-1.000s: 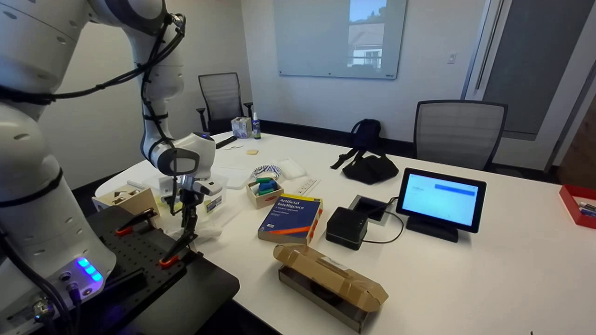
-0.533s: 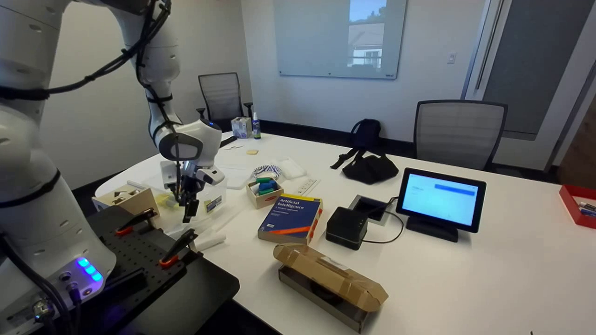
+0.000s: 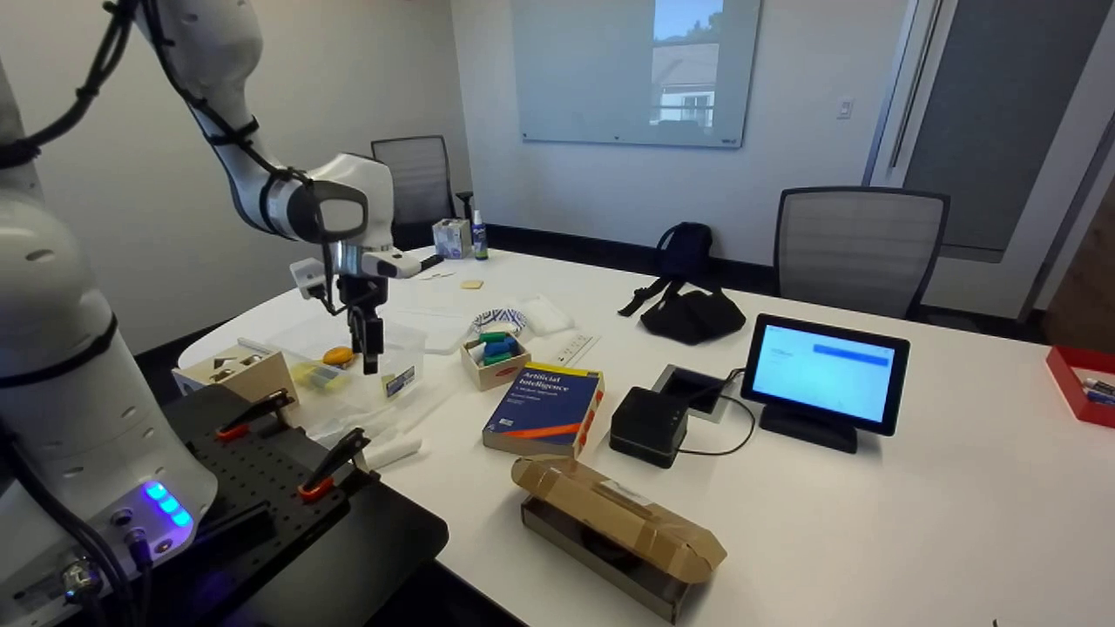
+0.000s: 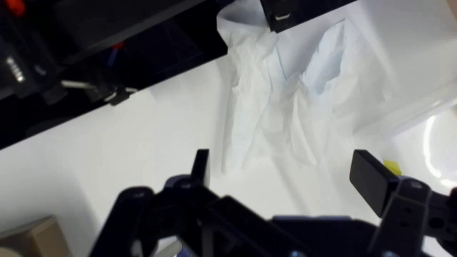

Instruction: Pick up the wipe and clean some part of the table

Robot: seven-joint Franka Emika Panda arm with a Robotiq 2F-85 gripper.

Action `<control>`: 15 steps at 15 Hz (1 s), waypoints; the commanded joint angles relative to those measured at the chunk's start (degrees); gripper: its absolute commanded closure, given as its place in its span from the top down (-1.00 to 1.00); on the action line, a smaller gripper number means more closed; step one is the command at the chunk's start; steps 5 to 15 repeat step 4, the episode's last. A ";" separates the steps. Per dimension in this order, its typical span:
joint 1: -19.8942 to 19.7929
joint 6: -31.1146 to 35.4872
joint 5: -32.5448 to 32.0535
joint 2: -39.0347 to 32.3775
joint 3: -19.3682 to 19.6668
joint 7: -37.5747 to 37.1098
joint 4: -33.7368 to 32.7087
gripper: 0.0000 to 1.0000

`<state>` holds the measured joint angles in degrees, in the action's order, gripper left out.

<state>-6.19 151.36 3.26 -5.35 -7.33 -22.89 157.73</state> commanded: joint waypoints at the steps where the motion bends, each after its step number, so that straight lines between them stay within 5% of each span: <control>1: 5.44 -5.17 -8.48 14.31 3.35 -8.08 3.48 1.00; 4: 5.30 -12.31 -8.59 19.58 1.87 -8.67 1.57 1.00; 15: 5.30 -12.31 -8.59 19.58 1.87 -8.67 1.57 1.00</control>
